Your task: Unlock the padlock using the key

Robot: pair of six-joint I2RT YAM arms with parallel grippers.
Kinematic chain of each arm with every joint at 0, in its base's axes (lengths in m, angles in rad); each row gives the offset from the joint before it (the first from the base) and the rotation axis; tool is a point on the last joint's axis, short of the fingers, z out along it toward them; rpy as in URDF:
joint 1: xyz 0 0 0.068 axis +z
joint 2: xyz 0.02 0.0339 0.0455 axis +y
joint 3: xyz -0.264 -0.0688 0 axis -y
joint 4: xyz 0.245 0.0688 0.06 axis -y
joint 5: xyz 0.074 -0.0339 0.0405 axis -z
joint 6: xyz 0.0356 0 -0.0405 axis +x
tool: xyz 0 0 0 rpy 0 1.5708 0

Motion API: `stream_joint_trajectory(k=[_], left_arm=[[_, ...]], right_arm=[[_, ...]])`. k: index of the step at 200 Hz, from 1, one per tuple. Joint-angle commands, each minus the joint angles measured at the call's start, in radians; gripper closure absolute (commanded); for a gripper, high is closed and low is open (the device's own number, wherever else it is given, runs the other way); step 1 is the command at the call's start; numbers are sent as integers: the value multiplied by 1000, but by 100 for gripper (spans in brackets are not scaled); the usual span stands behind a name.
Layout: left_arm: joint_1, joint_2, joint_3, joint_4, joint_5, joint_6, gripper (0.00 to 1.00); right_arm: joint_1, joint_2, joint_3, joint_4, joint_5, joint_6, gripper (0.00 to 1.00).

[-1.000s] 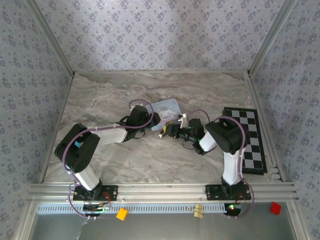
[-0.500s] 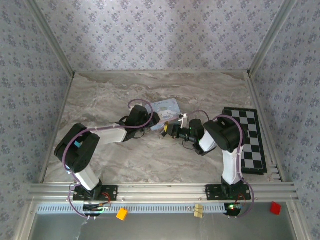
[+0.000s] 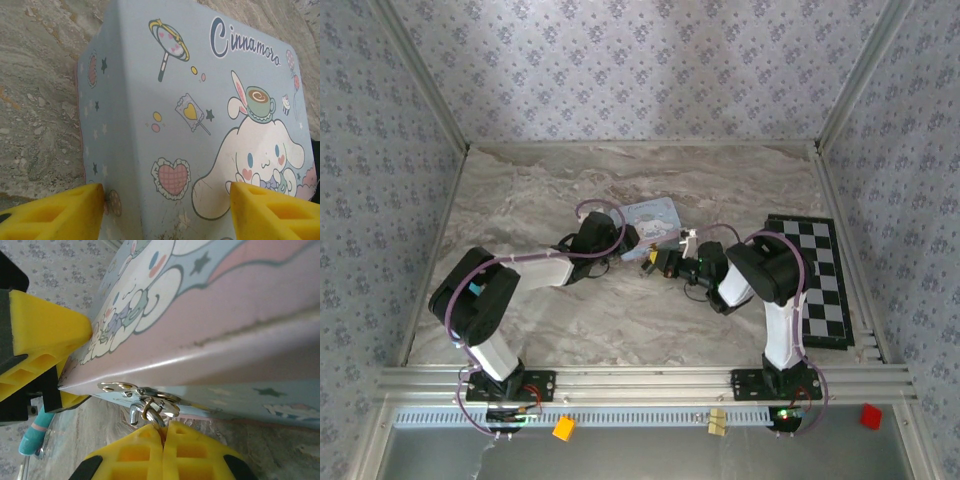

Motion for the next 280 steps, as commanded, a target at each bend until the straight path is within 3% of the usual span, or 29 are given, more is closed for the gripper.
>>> stream_joint_trajectory(k=[1, 76, 152, 209, 280], left_arm=[[-2, 8, -36, -64, -43, -26, 34], [-17, -5, -58, -30, -82, -69, 34], [-40, 2, -45, -16, -81, -94, 33], [-29, 30, -18, -29, -71, -70, 32], [21, 162, 164, -94, -50, 95, 32]], right_arm=[[36, -43, -21, 41, 103, 66, 100], [77, -101, -64, 41, 310, 267, 100], [79, -160, -67, 40, 405, 393, 100], [56, -194, -87, 28, 394, 375, 100], [-42, -390, -133, -324, 252, 218, 100]])
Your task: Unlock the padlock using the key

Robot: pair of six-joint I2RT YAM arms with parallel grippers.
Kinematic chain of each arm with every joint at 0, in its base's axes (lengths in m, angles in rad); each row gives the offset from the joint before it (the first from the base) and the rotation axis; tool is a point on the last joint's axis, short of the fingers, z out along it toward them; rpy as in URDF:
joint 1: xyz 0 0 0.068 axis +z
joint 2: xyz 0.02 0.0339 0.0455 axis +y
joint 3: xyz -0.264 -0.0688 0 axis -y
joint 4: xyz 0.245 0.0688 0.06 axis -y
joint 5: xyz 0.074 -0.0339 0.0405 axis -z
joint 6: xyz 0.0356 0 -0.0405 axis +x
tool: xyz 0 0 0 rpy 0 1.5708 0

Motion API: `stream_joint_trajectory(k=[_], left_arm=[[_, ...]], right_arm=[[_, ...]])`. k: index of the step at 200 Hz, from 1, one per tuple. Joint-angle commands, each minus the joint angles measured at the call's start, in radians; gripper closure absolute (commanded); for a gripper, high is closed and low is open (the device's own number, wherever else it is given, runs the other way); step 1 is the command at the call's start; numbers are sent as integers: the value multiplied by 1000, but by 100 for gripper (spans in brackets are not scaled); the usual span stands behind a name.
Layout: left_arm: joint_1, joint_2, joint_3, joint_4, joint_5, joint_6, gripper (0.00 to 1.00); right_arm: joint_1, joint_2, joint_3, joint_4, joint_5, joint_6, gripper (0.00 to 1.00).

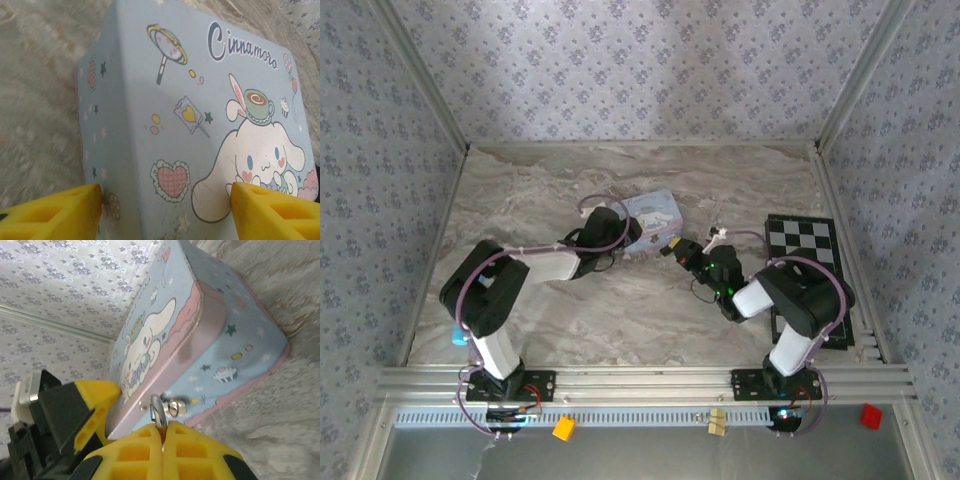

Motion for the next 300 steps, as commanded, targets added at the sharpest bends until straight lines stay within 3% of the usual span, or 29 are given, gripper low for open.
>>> stream_joint_trajectory(k=[1, 37, 66, 92, 122, 142, 171, 238, 300], left_arm=[[22, 74, 66, -104, 13, 97, 32], [61, 146, 203, -212, -15, 207, 32], [111, 233, 363, -307, 86, 312, 32], [115, 269, 513, -468, 114, 421, 30], [117, 187, 524, -554, 123, 492, 27], [117, 80, 455, -562, 135, 505, 25], [119, -113, 245, -446, 150, 494, 20], [143, -531, -236, -177, 75, 483, 14], [198, -880, -473, -206, -45, 493, 10]], right_arm=[[-31, -78, -6, -173, -65, -92, 100], [-41, -271, 36, -541, -91, -256, 100], [-47, -413, 85, -832, -92, -382, 100], [-71, -486, 87, -933, -156, -432, 100], [-68, -555, 98, -1068, -169, -488, 100], [-67, -586, 88, -1110, -180, -511, 100], [-57, -590, 75, -1133, -193, -510, 100], [-19, -455, 128, -1119, -191, -529, 100], [-7, -272, 199, -1069, -206, -554, 100]])
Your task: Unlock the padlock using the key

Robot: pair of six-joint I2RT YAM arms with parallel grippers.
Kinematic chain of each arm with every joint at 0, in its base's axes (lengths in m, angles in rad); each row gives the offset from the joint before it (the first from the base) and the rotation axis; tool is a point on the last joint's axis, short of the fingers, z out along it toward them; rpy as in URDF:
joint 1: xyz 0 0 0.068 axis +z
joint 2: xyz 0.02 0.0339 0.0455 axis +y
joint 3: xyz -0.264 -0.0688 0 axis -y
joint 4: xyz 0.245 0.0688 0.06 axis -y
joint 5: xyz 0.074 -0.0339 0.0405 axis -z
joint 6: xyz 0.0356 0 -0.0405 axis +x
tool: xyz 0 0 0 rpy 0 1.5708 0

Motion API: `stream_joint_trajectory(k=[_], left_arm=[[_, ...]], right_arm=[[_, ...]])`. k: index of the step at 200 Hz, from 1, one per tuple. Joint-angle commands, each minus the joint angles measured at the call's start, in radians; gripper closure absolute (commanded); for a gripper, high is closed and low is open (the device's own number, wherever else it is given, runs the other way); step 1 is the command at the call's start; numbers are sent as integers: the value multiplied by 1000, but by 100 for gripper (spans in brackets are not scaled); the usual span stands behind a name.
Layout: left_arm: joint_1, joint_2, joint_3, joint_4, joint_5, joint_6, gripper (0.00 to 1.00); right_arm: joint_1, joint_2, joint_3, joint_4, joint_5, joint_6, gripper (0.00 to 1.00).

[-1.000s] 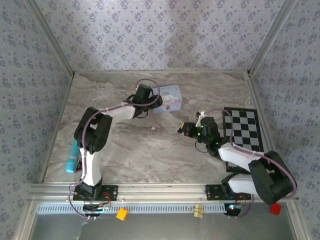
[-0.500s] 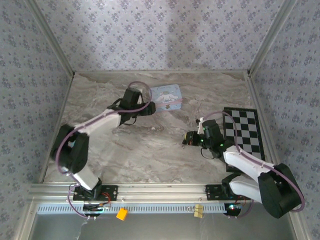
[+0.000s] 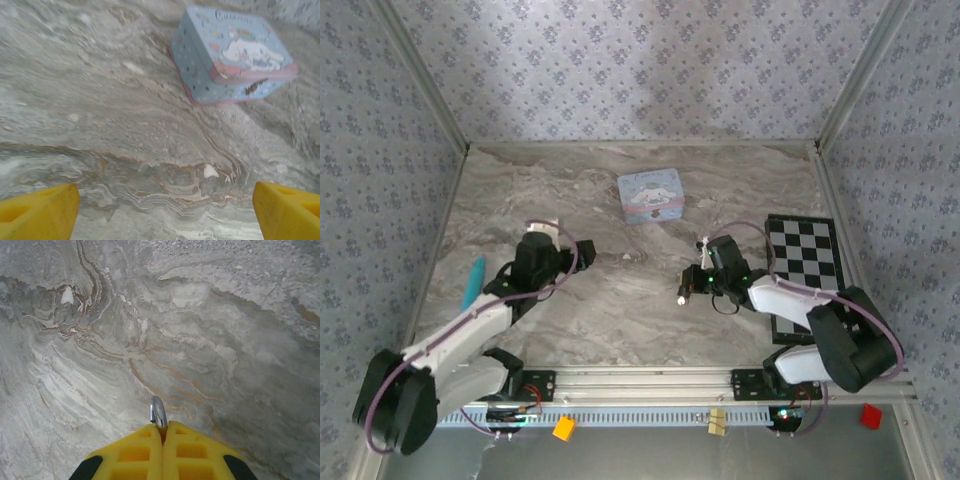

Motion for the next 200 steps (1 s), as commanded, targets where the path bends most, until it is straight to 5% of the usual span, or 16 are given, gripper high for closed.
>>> stream_joint_trajectory(k=[1, 50, 109, 186, 200], left_arm=[[25, -97, -49, 20, -65, 13, 10], [61, -216, -110, -39, -96, 14, 7], [85, -264, -112, -84, -139, 24, 3], [156, -173, 37, -219, -322, 69, 0], [155, -175, 57, -211, -347, 114, 0]], right_arm=[[8, 49, 44, 17, -12, -32, 100], [13, 86, 61, 11, 19, -44, 100], [17, 50, 67, -34, 71, -72, 78], [12, -251, 158, -362, 311, -227, 63], [6, -318, 170, -399, 389, -226, 37]])
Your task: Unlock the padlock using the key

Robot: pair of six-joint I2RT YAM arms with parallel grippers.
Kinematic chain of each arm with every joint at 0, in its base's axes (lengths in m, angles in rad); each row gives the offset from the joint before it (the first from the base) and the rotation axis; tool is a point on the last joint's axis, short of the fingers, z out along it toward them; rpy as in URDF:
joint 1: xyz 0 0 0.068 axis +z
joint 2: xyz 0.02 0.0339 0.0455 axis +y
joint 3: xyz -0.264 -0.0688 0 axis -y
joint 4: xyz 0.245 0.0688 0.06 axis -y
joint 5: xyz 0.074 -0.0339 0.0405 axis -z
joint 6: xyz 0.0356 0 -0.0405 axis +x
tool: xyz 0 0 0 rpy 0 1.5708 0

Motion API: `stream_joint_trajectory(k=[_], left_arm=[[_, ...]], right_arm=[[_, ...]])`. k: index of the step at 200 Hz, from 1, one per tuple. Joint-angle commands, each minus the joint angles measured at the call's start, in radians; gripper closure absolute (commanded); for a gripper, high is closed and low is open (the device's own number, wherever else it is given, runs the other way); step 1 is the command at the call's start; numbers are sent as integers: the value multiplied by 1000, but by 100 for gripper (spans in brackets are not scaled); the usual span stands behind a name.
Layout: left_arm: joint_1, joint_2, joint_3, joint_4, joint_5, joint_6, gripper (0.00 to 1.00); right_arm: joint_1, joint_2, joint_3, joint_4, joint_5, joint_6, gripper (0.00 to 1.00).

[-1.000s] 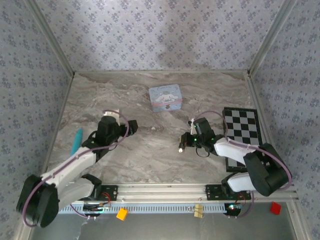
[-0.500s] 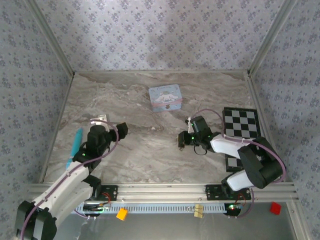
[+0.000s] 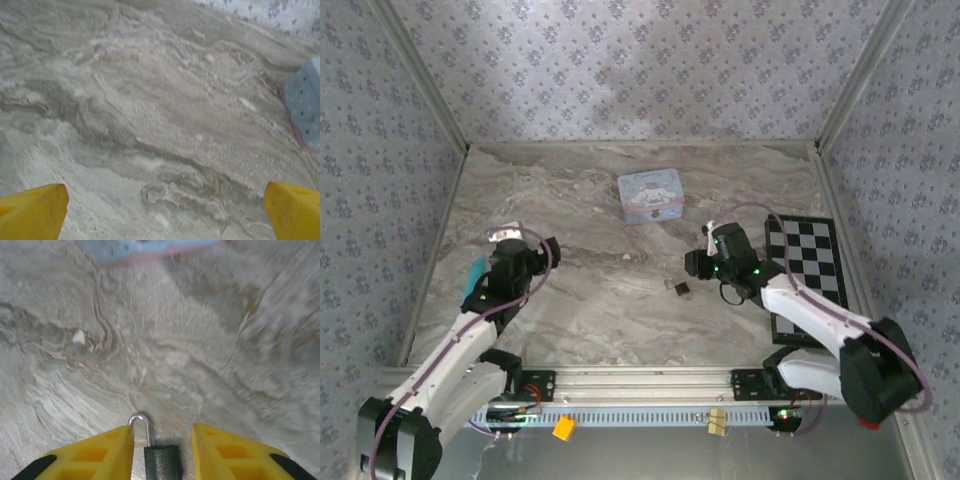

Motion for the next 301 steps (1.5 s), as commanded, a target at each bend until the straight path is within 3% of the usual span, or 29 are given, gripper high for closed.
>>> stream_joint_trajectory(k=[1, 25, 49, 75, 92, 106, 131, 155, 169, 188, 224, 244, 261, 272, 301], left_arm=[[6, -4, 65, -13, -91, 79, 0], [1, -16, 85, -2, -191, 87, 0], [3, -39, 20, 142, -246, 99, 0], [4, -30, -61, 346, -375, 163, 0], [7, 21, -96, 475, -415, 300, 0], [17, 93, -84, 476, -416, 346, 0], [33, 226, -50, 459, -386, 354, 0], [69, 318, -88, 571, -283, 478, 0], [99, 386, -102, 621, -179, 521, 0], [105, 493, -105, 732, -174, 562, 0], [142, 550, -133, 900, -60, 607, 0], [152, 551, -127, 882, 63, 627, 0], [171, 576, -179, 1006, 179, 608, 0], [177, 623, -196, 1105, 142, 595, 0], [265, 651, -146, 1029, 200, 506, 0]], right_arm=[[-6, -100, 41, -145, 172, -51, 36], [-12, -193, 61, -215, 346, -78, 26], [-23, -272, 49, -220, 520, -115, 13], [-47, -338, 15, -173, 541, -179, 1], [-57, -363, -35, -85, 577, -244, 1], [-63, -376, -89, -18, 611, -288, 1], [-79, -398, -190, 94, 656, -362, 1], [-116, -405, -255, 176, 653, -396, 1], [-152, -385, -296, 261, 608, -424, 1], [-211, -335, -335, 370, 534, -435, 1], [-261, -213, -360, 535, 472, -474, 1], [-264, -151, -372, 638, 396, -533, 1], [-265, -100, -386, 726, 376, -558, 1], [-268, -64, -392, 776, 377, -578, 1], [-282, 44, -409, 911, 362, -590, 1]])
